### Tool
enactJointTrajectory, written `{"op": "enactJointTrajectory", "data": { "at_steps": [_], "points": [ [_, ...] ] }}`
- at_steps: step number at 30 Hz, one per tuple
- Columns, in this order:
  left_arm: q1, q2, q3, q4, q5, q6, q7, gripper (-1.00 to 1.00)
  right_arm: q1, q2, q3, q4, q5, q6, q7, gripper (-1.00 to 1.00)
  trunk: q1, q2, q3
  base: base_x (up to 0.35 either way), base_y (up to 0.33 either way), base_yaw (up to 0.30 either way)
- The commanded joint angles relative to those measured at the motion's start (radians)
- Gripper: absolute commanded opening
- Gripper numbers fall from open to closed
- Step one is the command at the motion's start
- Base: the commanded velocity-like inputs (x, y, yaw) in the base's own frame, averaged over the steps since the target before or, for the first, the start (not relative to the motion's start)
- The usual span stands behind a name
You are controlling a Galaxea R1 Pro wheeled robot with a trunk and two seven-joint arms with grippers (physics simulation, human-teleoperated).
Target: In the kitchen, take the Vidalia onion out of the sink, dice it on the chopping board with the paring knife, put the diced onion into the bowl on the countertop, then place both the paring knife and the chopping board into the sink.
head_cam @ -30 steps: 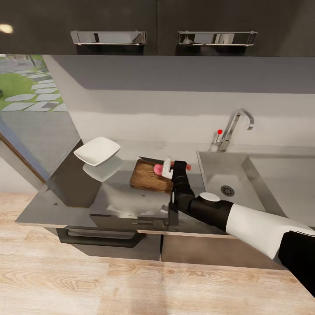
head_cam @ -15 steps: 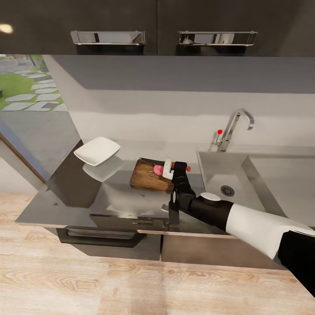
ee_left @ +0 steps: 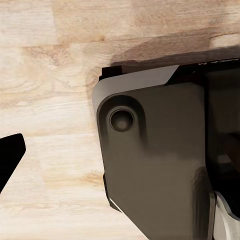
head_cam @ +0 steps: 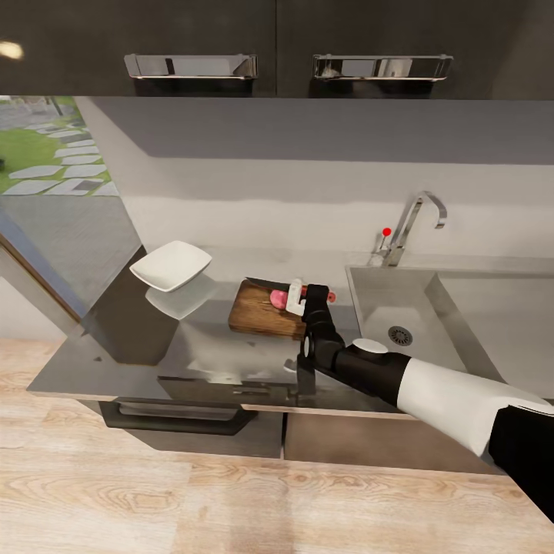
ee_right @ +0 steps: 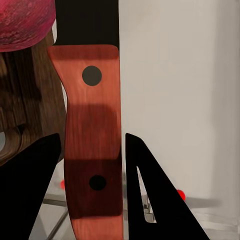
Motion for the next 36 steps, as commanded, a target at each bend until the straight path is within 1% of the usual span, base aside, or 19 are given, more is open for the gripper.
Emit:
{"op": "enactJointTrajectory", "data": {
  "at_steps": [1, 20, 26, 36],
  "points": [
    [-0.002, -0.001, -0.008, 0.005, 0.007, -0.007, -0.001, 1.00, -0.002, -0.001, 0.004, -0.002, 0.005, 0.008, 0.000, -1.00, 0.000, -0.002, -0.002, 0.000, 0.000, 0.000],
    [-0.002, -0.001, -0.008, 0.005, 0.007, -0.007, -0.001, 1.00, -0.002, -0.002, 0.004, 0.000, 0.004, 0.008, 0.000, -1.00, 0.000, -0.002, -0.002, 0.000, 0.000, 0.000],
    [-0.002, -0.001, -0.008, 0.005, 0.007, -0.007, -0.001, 1.00, -0.002, -0.001, 0.004, 0.029, 0.004, -0.011, 0.000, -1.00, 0.000, -0.002, -0.002, 0.000, 0.000, 0.000],
    [-0.002, -0.001, -0.008, 0.005, 0.007, -0.007, -0.001, 1.00, -0.002, -0.001, 0.004, 0.035, 0.004, -0.018, 0.000, -1.00, 0.000, -0.002, -0.002, 0.000, 0.000, 0.000]
  ]
}}
